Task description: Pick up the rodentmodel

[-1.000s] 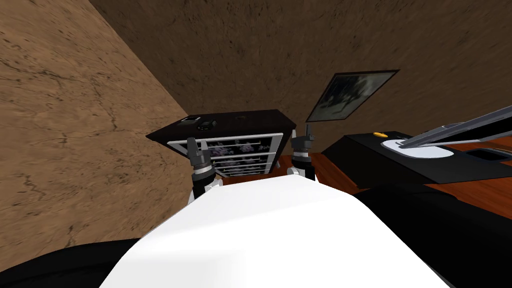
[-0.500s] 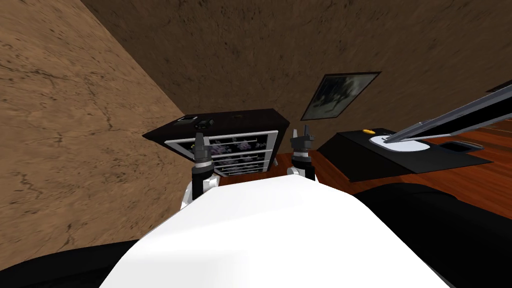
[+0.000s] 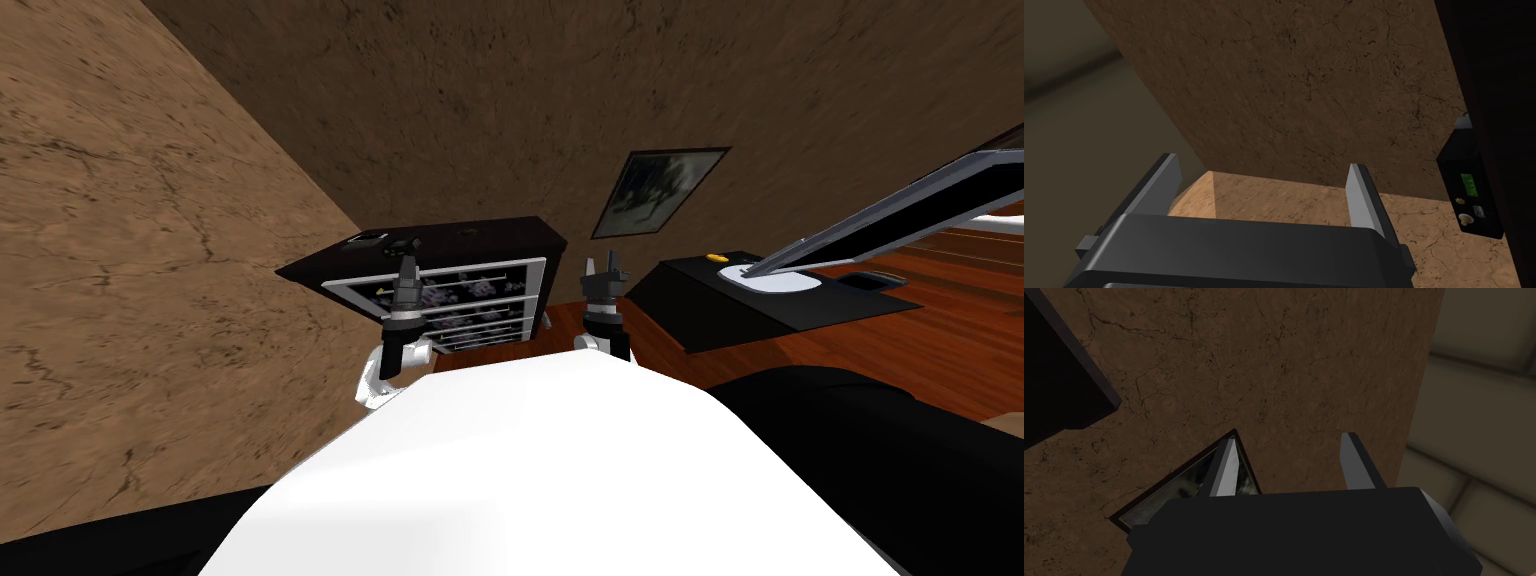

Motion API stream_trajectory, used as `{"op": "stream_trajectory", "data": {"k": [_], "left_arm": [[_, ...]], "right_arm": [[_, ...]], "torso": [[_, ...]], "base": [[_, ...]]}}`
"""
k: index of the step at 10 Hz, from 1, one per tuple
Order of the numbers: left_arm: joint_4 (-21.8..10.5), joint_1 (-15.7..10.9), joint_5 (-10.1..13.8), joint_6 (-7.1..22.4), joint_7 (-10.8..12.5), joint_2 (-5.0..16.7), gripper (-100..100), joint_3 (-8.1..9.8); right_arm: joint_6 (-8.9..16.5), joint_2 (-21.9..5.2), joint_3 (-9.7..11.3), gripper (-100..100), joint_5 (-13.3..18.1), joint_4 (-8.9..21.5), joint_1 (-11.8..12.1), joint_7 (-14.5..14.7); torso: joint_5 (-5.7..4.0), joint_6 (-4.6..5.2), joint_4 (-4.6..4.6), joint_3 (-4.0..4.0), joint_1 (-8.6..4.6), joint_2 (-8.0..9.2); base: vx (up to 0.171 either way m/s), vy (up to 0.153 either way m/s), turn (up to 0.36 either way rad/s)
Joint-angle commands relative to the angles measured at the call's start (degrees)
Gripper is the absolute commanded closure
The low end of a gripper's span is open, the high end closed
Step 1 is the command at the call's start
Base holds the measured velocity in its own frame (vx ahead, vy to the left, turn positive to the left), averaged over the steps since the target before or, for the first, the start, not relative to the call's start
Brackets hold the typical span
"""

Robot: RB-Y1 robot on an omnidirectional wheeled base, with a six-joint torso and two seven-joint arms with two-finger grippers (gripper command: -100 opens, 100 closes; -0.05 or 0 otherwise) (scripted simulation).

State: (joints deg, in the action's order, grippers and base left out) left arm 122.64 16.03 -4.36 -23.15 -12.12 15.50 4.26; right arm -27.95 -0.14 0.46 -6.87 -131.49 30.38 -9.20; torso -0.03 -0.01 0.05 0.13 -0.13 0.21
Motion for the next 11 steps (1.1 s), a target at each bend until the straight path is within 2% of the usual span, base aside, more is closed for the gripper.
{"op": "stream_trajectory", "data": {"k": [1, 2, 3, 4, 5, 6, 7, 8, 9, 10, 11], "left_arm": [[-1.86, -2.86, -0.38, 2.86, -0.98, 2.38, -100, 0.65], [-1.86, -3.52, -0.38, 3.52, -0.98, 2.38, -100, 0.65], [-3.84, -5.80, -0.63, 5.62, -1.65, 4.68, -100, 1.45], [-3.84, -6.77, -0.63, 6.74, -1.65, 4.68, -100, 1.45], [-6.00, -8.59, -0.86, 8.82, -2.27, 7.02, -100, 2.30], [-6.06, -10.25, -0.86, 9.97, -2.27, 7.02, -100, 2.30], [-8.47, -11.88, -1.08, 11.68, -2.82, 9.38, -100, 3.19], [-8.48, -13.91, -1.08, 13.34, -2.82, 9.38, -100, 3.19], [-8.48, -13.94, -1.08, 14.02, -2.82, 9.38, -100, 3.19], [-10.99, -16.28, -1.29, 16.29, -3.32, 11.73, -100, 4.14], [-11.11, -17.81, -1.29, 17.78, -3.32, 11.73, -100, 4.14]], "right_arm": [[0.00, 0.00, 0.00, 0, 0.00, 0.00, 0.00, 0.00], [0.00, 0.00, 0.00, 0, 0.00, 0.00, -0.01, 0.00], [0.00, 0.00, 0.00, 0, 0.00, 0.00, 0.00, 0.00], [0.00, 0.00, 0.00, 0, 0.00, 0.00, 0.00, 0.00], [0.00, 0.00, 0.00, 0, 0.00, 0.00, 0.00, 0.00], [0.00, 0.00, 0.00, 0, 0.00, 0.00, -0.01, 0.00], [0.00, 0.00, 0.00, 0, 0.00, 0.00, 0.00, 0.00], [0.00, 0.00, 0.00, 0, 0.00, 0.00, 0.00, 0.00], [0.00, 0.00, 0.00, 0, 0.00, 0.00, 0.00, 0.00], [0.00, 0.00, 0.00, 0, 0.00, 0.00, 0.01, 0.00], [0.00, 0.00, 0.00, 0, 0.00, 0.00, 0.00, 0.00]], "torso": [[0.00, 0.00, 0.00, 0.00, 0.00, 0.00], [0.00, 0.03, 0.00, 0.00, -0.01, 0.00], [0.00, 0.00, 0.00, -0.01, 0.03, -0.02], [0.00, 0.02, -0.01, -0.01, 0.01, -0.02], [0.00, 0.00, -0.01, -0.01, 0.02, -0.03], [0.00, 0.02, -0.01, -0.01, -0.01, 0.00], [0.00, 0.00, 0.00, -0.01, 0.01, -0.03], [0.00, 0.02, -0.02, -0.04, -0.02, -0.07], [-0.01, 0.00, -0.02, -0.06, -0.01, -0.10], [0.01, -0.02, -0.03, -0.08, 0.07, -0.14], [0.01, 0.02, -0.03, -0.07, 0.02, -0.12]], "base": [[-0.061, -0.044, -0.097], [-0.052, -0.030, -0.038], [-0.058, -0.040, -0.084], [-0.051, -0.036, -0.049], [-0.065, -0.047, -0.108], [-0.051, -0.038, -0.063], [-0.040, -0.050, -0.095], [-0.030, -0.043, -0.073], [-0.013, -0.017, 0.001], [-0.033, -0.041, -0.111], [-0.028, -0.043, -0.062]]}}
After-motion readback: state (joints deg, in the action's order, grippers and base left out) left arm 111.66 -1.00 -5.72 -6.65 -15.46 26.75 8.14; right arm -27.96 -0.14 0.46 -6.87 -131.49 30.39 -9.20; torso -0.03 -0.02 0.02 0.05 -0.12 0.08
